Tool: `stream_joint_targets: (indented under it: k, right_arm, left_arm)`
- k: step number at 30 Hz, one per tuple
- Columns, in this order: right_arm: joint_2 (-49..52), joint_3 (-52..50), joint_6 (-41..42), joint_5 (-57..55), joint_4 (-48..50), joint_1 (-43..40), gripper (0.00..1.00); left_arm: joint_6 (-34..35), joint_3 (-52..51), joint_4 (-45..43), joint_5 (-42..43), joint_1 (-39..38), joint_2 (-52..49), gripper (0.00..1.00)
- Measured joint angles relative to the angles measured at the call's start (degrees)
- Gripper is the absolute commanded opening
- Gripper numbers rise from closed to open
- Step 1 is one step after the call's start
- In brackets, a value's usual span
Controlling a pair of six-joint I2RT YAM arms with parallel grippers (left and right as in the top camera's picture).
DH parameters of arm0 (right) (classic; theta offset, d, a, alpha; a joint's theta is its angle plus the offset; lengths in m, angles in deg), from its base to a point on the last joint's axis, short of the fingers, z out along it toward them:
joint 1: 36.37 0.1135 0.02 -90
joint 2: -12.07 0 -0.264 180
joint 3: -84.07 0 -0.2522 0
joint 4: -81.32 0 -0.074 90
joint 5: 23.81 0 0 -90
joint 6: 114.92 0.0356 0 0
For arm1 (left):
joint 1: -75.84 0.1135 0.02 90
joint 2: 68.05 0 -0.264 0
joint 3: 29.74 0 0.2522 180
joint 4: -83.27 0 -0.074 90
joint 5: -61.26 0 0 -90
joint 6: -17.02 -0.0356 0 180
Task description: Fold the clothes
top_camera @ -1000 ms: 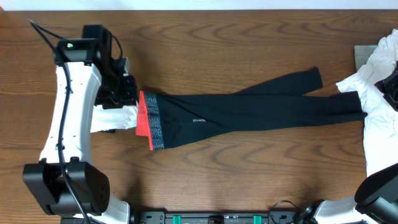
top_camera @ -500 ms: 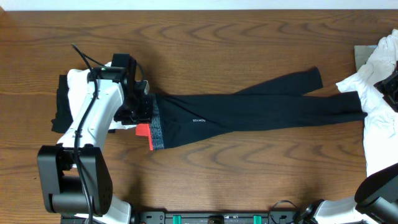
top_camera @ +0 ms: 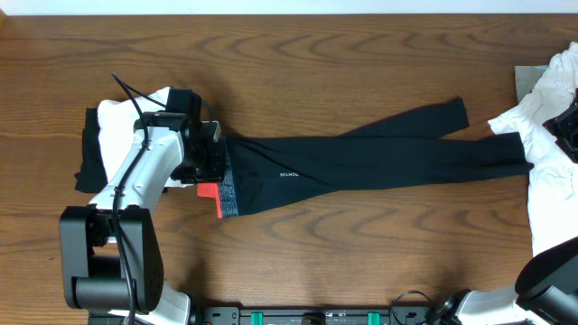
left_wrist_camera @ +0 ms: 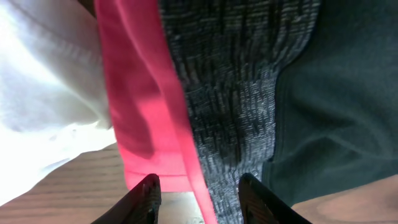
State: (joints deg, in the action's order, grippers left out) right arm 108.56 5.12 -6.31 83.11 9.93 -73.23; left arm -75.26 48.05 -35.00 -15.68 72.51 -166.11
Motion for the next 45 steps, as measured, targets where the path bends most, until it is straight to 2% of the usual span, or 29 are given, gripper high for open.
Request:
stream_joint_targets:
  k: [15, 20, 24, 29, 31, 33, 34, 37, 39, 45]
  right_arm:
    - [0.0, 0.0, 0.0, 0.0, -0.22, 0.0, 0.4]
    - [0.0, 0.0, 0.0, 0.0, -0.24, 0.0, 0.4]
    - [0.0, 0.0, 0.0, 0.0, -0.24, 0.0, 0.4]
    - [0.0, 0.0, 0.0, 0.0, -0.2, 0.0, 0.4]
    - [0.0, 0.0, 0.0, 0.02, -0.22, 0.0, 0.4]
    - [0.0, 0.0, 0.0, 0.0, -0.2, 0.0, 0.4]
    - [0.0, 0.0, 0.0, 0.0, -0.22, 0.0, 0.4]
    - [0.0, 0.0, 0.0, 0.0, -0.22, 0.0, 0.4]
    - [0.0, 0.0, 0.0, 0.0, -0.22, 0.0, 0.4]
    - [0.0, 0.0, 0.0, 0.0, -0.28, 0.0, 0.4]
  left_arm:
    - [-2.27, -3.8, -3.45, 3.32, 0.0, -0.31, 0.42]
    - [-2.27, -3.8, -4.42, 4.5, 0.0, -0.31, 0.14]
    - [-2.56, -3.78, -4.26, 6.01, 0.0, -0.31, 0.09]
    - [-2.62, -2.86, -1.7, 6.54, 0.0, -0.17, 0.09]
    - [-2.62, -2.21, -1.68, 6.54, 0.0, 0.46, 0.1]
    - [-2.73, -1.73, -1.64, 6.51, 0.0, 1.53, 0.17]
    - [-2.8, -1.53, -1.51, 6.49, 0.0, 2.1, 0.29]
    - [-2.69, -1.46, -1.51, 6.08, 0.0, 2.62, 0.4]
    - [-2.62, -1.49, -1.77, 5.79, 0.0, 2.4, 0.43]
    - [-2.64, -1.49, -4.74, 4.92, 0.0, -0.33, 0.43]
